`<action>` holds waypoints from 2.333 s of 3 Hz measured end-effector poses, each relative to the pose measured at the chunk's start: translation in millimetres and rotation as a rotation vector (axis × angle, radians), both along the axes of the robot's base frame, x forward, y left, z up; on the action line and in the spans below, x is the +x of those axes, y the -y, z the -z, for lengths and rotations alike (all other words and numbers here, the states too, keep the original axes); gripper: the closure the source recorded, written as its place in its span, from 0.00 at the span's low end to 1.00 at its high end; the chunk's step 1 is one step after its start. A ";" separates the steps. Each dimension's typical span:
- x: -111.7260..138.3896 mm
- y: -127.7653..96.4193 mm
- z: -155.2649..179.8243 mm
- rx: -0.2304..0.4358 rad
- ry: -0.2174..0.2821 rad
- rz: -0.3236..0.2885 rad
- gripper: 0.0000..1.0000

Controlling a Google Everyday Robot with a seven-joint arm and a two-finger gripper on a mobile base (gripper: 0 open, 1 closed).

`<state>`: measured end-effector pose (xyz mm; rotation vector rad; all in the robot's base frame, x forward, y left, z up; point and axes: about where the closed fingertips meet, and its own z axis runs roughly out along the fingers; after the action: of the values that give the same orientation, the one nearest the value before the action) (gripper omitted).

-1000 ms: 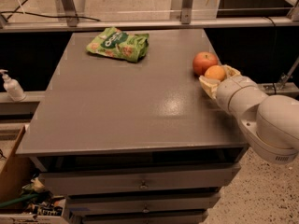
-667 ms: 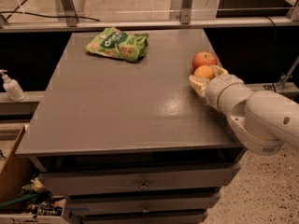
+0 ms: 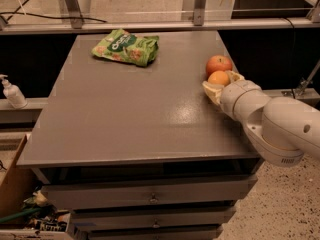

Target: Move orange near apple

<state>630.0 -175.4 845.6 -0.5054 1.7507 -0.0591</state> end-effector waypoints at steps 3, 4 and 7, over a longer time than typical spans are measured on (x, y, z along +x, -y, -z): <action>0.6 -4.3 -2.7 -0.002 0.004 -0.006 0.36; 0.8 -5.8 -3.5 -0.002 0.005 -0.008 0.13; -3.1 8.1 -14.2 0.011 0.012 -0.026 0.00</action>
Offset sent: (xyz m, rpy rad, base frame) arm 0.0002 0.0011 0.0008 -0.0005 -0.0013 0.0016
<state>626.9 -183.5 859.8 -0.5185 1.7322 -0.0345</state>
